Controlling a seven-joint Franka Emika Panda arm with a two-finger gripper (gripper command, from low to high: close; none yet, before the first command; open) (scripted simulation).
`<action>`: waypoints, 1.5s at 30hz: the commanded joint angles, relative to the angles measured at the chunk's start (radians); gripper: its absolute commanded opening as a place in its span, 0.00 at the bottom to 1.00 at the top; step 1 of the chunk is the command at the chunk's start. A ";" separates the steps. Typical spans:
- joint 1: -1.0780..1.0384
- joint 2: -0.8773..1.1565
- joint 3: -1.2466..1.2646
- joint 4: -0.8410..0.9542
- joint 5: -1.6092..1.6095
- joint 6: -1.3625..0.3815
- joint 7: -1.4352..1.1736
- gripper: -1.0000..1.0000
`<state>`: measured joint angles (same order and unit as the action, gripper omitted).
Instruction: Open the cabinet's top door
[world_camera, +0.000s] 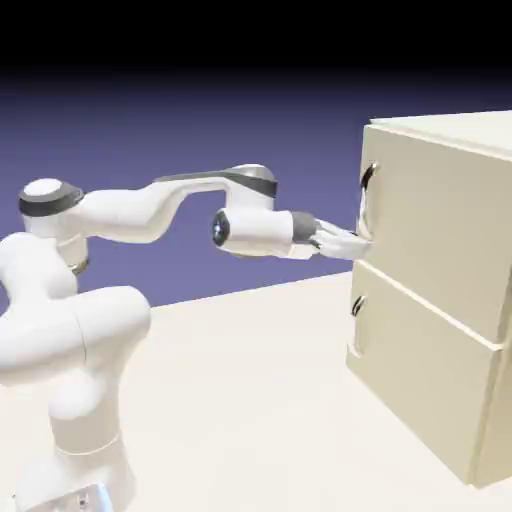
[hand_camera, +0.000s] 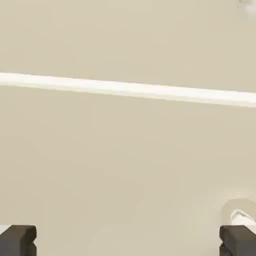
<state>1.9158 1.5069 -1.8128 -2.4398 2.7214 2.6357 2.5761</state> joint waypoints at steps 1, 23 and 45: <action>0.000 0.000 0.000 0.000 0.000 0.000 0.000 0.50; 0.107 -0.008 -0.171 -0.374 -0.024 -0.617 -0.153 0.00; -0.248 -0.185 -0.591 -0.590 -0.522 -1.574 -0.410 0.00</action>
<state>1.6679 1.3218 -2.4041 -3.0300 2.1994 1.0624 2.1662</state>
